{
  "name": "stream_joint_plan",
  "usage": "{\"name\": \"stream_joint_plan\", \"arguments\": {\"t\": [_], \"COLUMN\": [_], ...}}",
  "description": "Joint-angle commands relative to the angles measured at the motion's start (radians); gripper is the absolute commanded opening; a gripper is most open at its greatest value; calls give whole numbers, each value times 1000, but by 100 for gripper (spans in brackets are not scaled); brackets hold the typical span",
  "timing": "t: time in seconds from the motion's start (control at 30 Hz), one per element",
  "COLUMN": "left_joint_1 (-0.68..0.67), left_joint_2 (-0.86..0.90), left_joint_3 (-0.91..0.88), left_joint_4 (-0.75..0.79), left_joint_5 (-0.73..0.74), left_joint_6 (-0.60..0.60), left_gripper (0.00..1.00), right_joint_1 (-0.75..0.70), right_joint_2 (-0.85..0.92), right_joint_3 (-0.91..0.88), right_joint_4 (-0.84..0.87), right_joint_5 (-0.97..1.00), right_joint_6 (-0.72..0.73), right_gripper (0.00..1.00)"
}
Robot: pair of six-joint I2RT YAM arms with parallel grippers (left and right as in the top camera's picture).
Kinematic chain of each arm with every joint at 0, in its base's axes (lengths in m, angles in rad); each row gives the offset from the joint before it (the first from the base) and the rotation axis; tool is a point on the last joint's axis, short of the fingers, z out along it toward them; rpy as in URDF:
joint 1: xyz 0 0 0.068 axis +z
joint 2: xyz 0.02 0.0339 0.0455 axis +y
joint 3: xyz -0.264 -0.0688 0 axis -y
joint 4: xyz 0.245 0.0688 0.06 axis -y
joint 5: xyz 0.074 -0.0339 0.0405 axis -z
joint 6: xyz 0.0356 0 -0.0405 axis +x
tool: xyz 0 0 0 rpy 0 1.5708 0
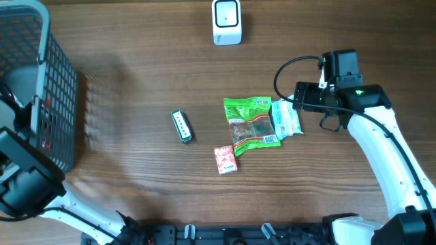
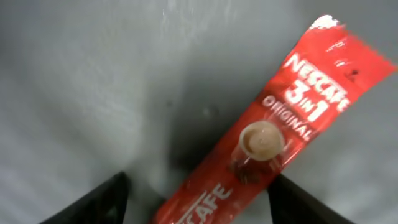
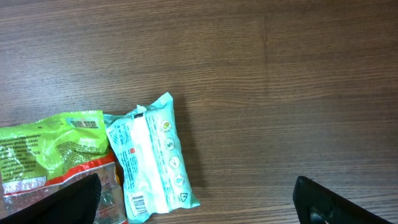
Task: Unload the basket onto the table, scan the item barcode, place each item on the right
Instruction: 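Lift the red Nescafe sachet out and lay it beside the green box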
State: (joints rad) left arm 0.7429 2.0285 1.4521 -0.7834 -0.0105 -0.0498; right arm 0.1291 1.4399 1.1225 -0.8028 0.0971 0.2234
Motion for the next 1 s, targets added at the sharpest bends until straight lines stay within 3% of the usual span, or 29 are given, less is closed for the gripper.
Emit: {"name": "stream_joint_plan", "arguments": {"t": [0.0,0.03,0.07,0.17,0.3,0.37,0.47,0.53,0.63,0.73,0.87,0.97], "left_joint_1": [6,6,6,10,10,10,10,-2,-51,-158,-375,-520], "left_joint_2": [18,18,15,-14,-135,-243,-393,-471,-522,-517,-507,-507], "left_joint_3": [-104,-111,-108,-56,153,251,264,264,264,262,261,248], "left_joint_4": [66,71,71,43,-91,-130,-127,-144,-256,-388,-517,-522], "left_joint_5": [86,92,92,92,129,243,358,492,736,907,907,903], "left_joint_6": [16,11,11,-13,-170,-223,-335,-341,-322,-159,6,21], "left_gripper": [51,8,4,4,4,4,4,4,4,4,4,4], "right_joint_1": [2,2,2,2,2,2,2,2,2,2,2,2], "right_joint_2": [-7,-7,-7,-7,-7,-7,-7,-7,-7,-7,-7,-7], "right_joint_3": [12,12,12,12,12,12,12,12,12,12,12,12], "right_joint_4": [3,3,3,3,3,3,3,3,3,3,3,3], "right_joint_5": [-5,-5,-5,-5,-5,-5,-5,-5,-5,-5,-5,-5], "right_joint_6": [15,15,15,15,15,15,15,15,15,15,15,15], "right_gripper": [100,100,100,100,100,100,100,100,100,100,100,100]}}
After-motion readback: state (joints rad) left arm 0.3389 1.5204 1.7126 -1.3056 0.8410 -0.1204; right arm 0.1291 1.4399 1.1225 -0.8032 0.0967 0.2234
